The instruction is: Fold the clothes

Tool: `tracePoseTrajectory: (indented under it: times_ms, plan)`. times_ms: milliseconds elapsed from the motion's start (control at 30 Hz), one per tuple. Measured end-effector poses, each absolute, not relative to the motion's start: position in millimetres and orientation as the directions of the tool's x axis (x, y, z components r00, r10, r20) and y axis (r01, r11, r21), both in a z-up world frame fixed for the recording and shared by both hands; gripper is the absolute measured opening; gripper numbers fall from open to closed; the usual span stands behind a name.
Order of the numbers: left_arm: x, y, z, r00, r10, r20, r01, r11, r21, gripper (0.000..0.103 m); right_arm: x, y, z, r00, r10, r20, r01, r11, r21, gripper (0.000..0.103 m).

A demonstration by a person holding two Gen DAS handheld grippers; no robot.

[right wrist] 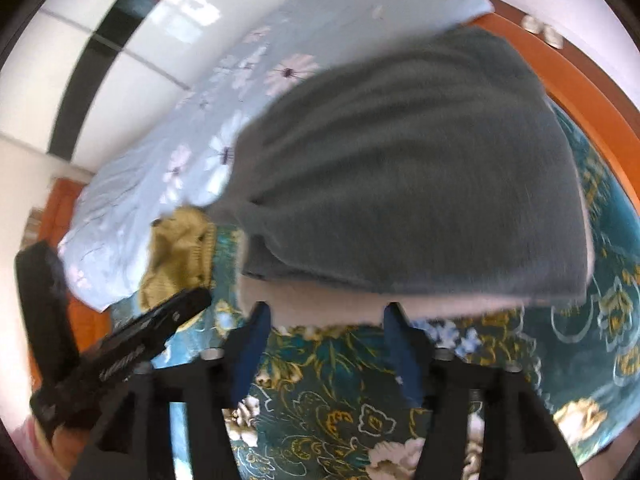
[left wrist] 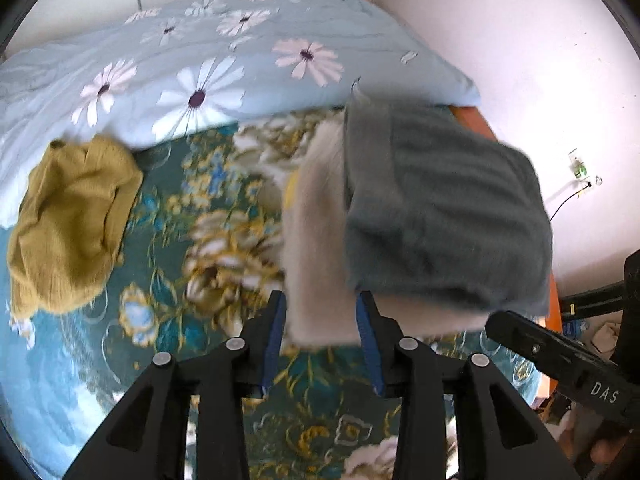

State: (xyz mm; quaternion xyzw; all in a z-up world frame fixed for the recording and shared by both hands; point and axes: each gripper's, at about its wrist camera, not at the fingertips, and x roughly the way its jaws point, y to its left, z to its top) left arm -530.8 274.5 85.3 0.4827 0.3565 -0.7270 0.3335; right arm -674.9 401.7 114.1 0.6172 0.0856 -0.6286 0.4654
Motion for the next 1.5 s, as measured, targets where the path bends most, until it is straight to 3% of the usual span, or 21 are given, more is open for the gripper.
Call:
tracePoseTrajectory:
  times_ms: [433, 567, 800, 867, 1033, 1267, 1500]
  plan:
    - [-527, 283, 79, -0.301, -0.086, -0.950, 0.800, -0.565, -0.202, 0.039, -650, 408, 125, 0.079, -0.468, -0.880, 0.768, -0.534, 0.353, 0.066]
    - [-530, 280, 79, -0.309, -0.095, -0.946, 0.792, -0.576, -0.201, 0.049, -646, 405, 127, 0.042, -0.467, -0.883, 0.795, -0.519, 0.312, 0.066]
    - [-529, 274, 70, -0.290, -0.104, -0.951, 0.788, -0.590, -0.176, 0.052, -637, 400, 113, -0.012, -0.419, -0.908, 0.815, -0.531, 0.234, 0.066]
    - [-530, 277, 69, -0.289, -0.120, -0.950, 0.776, -0.610, -0.159, 0.061, -635, 398, 110, -0.028, -0.406, -0.913, 0.823, -0.528, 0.209, 0.066]
    - [-533, 280, 66, -0.289, -0.130, -0.949, 0.746, -0.651, -0.138, 0.073, -635, 393, 105, -0.057, -0.384, -0.921, 0.828, -0.534, 0.171, 0.080]
    - [-533, 273, 65, -0.280, -0.139, -0.950, 0.768, -0.626, -0.134, 0.074, -640, 395, 103, -0.090, -0.363, -0.927, 0.823, -0.551, 0.136, 0.103]
    - [-528, 266, 62, -0.273, -0.112, -0.956, 0.798, -0.581, -0.160, 0.083, -645, 393, 101, -0.115, -0.358, -0.927, 0.822, -0.558, 0.113, 0.103]
